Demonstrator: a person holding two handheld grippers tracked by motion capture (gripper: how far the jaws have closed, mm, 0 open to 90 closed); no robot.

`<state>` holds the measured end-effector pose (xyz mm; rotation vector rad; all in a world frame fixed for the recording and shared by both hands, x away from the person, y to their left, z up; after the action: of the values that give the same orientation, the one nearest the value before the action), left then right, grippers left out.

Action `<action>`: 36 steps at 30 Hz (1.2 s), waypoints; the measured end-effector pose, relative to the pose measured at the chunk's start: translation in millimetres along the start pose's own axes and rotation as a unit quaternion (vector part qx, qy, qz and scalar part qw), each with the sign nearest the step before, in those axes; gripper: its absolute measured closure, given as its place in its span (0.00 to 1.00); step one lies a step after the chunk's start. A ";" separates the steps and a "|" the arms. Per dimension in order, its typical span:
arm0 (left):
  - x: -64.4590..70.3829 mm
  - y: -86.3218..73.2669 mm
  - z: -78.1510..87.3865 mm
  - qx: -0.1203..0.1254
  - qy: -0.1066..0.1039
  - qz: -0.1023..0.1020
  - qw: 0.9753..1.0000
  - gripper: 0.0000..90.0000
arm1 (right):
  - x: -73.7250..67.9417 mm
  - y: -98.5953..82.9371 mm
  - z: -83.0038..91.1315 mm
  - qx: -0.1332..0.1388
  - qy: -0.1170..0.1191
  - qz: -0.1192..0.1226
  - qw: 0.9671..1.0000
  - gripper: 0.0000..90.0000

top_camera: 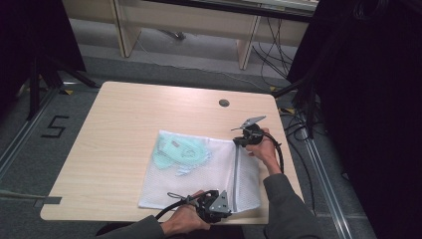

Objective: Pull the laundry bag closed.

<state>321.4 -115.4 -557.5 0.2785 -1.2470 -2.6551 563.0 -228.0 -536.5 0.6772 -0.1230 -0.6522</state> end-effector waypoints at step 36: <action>-20.2 4.6 4.2 0.012 0.031 0.063 0.997 0.68 | 6.7 11.9 4.4 0.039 -0.059 0.010 0.997 0.67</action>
<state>340.3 -110.1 -549.5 0.2742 -1.2353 -2.5089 573.1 -227.4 -526.4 0.7124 -0.2654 -0.6716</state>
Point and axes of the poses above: each handheld gripper's, and its own axes: z roughly backward along the jaws, y roughly out of its top, x roughly to its right, the point moved 7 cm from there along -z, roughly forward along the jaws, and after that the axes turned 7 degrees about y, right-handed, at the moved point
